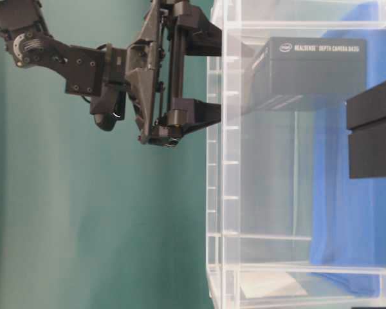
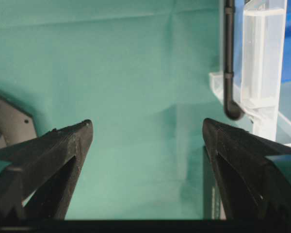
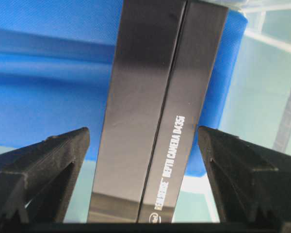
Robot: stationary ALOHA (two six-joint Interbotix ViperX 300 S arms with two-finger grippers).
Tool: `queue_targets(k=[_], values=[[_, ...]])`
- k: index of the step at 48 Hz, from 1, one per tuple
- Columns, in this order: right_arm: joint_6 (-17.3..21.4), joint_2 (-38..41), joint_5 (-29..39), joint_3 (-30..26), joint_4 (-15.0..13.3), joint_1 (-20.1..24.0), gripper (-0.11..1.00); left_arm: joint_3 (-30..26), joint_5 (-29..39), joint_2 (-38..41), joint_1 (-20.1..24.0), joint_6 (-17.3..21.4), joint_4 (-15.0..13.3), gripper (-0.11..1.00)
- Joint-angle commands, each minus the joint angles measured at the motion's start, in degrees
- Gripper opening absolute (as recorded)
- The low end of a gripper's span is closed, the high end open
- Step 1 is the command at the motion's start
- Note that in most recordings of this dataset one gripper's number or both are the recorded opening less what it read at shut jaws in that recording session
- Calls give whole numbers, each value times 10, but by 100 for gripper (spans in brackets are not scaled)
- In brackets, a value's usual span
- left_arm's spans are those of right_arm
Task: Take out the box from the case.
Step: 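Lower the right gripper around the right black boxes and close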
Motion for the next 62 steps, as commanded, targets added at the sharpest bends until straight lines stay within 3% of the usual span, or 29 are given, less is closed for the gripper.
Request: queue_targets(k=[1, 54, 58, 62], values=[[0, -9, -10, -3, -2, 1, 92, -6, -2, -6, -2, 1, 1, 93], [13, 22, -22, 4, -4, -7, 91, -3, -11, -7, -4, 8, 0, 93], [23, 21, -21, 4, -10, -6, 86, -3, -11, -6, -5, 8, 0, 93], [26, 21, -20, 4, -14, -5, 70, -3, -11, -6, -4, 8, 0, 93]])
